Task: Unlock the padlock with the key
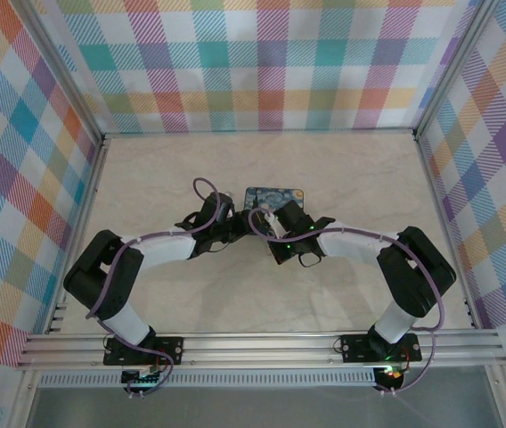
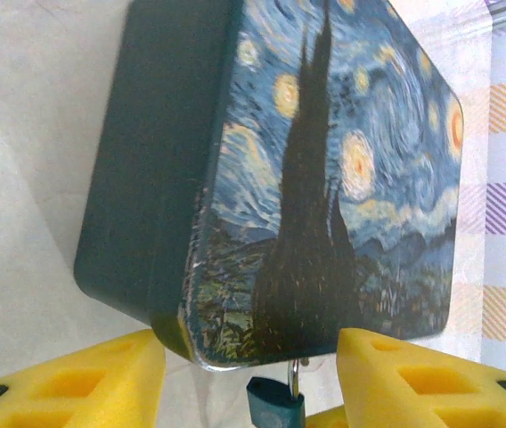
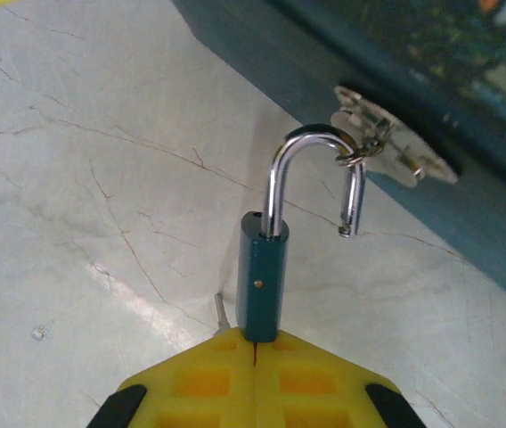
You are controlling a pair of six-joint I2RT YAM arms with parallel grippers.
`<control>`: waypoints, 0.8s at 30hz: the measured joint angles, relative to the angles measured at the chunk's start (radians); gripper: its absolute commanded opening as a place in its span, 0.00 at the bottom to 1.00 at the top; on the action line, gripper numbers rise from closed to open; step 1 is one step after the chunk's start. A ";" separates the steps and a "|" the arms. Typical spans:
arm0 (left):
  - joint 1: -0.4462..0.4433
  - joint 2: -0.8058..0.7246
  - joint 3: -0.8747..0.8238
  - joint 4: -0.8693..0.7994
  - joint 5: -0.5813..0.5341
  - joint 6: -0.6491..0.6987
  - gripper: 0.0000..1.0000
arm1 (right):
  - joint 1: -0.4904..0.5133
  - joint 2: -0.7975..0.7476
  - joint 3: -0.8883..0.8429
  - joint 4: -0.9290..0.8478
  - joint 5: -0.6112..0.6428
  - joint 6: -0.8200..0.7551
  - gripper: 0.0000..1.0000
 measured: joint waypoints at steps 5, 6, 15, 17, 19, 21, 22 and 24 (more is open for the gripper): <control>0.023 0.020 0.010 0.021 -0.013 0.000 0.54 | 0.011 0.015 0.018 0.000 0.008 -0.026 0.00; 0.029 0.021 0.010 0.021 -0.013 0.000 0.54 | 0.012 0.015 0.020 0.000 0.012 -0.031 0.00; 0.037 -0.048 -0.045 0.014 0.015 0.005 0.57 | 0.014 0.015 0.023 -0.002 0.050 -0.083 0.00; 0.037 -0.089 -0.070 0.005 0.035 0.008 0.57 | 0.014 0.015 0.023 -0.002 0.054 -0.097 0.00; 0.037 -0.130 -0.097 -0.013 0.051 0.012 0.57 | 0.014 0.015 0.023 -0.002 0.061 -0.113 0.00; 0.037 -0.173 -0.126 -0.040 0.063 0.018 0.57 | 0.014 0.015 0.023 -0.002 0.067 -0.130 0.00; 0.037 -0.190 -0.138 -0.047 0.066 0.019 0.57 | 0.014 0.015 0.023 -0.002 0.069 -0.139 0.00; 0.037 -0.230 -0.169 -0.069 0.066 0.019 0.57 | 0.014 0.015 0.023 -0.003 0.076 -0.156 0.00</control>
